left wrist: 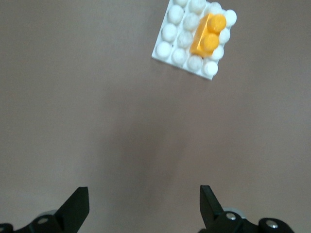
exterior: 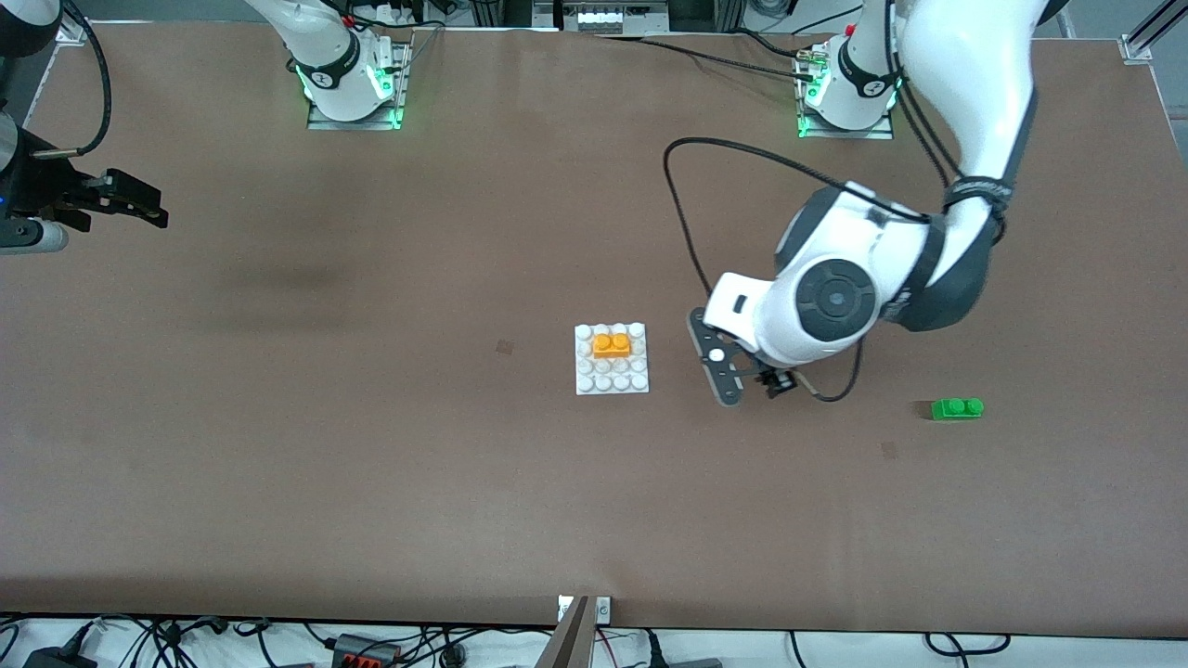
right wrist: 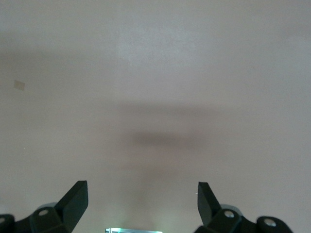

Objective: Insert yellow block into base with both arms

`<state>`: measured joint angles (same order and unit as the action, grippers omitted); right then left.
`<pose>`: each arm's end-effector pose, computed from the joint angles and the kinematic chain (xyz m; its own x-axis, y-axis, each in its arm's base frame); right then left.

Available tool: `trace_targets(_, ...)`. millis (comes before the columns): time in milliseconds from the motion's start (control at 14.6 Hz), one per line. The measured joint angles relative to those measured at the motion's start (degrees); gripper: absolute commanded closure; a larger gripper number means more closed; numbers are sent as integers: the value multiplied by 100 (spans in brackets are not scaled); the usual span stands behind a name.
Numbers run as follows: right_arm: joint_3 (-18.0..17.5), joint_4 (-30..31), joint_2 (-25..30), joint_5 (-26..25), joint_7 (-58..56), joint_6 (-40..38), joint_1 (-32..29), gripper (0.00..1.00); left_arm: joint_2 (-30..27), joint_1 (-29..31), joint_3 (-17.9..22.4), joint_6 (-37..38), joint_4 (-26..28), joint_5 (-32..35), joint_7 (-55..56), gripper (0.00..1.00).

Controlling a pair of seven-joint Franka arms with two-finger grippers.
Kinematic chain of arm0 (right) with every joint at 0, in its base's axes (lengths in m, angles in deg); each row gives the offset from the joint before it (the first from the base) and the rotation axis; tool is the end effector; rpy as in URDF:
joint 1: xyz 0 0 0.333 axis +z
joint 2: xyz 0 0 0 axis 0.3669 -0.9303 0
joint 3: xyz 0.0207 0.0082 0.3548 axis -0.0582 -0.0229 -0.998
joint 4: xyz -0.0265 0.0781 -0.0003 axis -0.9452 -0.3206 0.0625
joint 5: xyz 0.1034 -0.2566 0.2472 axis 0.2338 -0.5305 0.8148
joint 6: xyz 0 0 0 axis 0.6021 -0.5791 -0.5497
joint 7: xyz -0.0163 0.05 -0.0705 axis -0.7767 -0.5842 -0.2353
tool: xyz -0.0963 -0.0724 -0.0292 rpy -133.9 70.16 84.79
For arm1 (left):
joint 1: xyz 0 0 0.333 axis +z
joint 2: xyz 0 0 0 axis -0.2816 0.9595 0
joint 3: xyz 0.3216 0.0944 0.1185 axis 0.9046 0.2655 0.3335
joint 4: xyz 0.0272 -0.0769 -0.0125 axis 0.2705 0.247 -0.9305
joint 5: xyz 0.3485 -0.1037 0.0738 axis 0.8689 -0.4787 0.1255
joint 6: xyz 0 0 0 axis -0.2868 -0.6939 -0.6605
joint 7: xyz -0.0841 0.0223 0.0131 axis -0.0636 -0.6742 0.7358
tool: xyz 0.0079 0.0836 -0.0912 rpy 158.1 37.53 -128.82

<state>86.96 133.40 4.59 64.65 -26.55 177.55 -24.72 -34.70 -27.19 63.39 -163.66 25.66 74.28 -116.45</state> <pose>0.5196 -0.0280 0.5957 0.9927 0.0659 -0.1010 0.0661 -0.9978 -0.0005 0.6484 -0.2733 0.4189 0.3866 -0.9175 -0.0931 -0.8998 -0.3974 0.1799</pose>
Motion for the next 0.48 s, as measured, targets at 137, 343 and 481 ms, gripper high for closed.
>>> trace_targets(137,0,-1,0,0,2,-2,0,0,-146,100,-1,274,0,-6,-1,0)
trace_targets(343,0,-4,1,0,3,-3,1,0,-293,283,3,524,6,-13,3,0)
trace_targets(481,13,-6,1,0,7,-3,0,0,-398,511,11,681,11,-36,12,0)
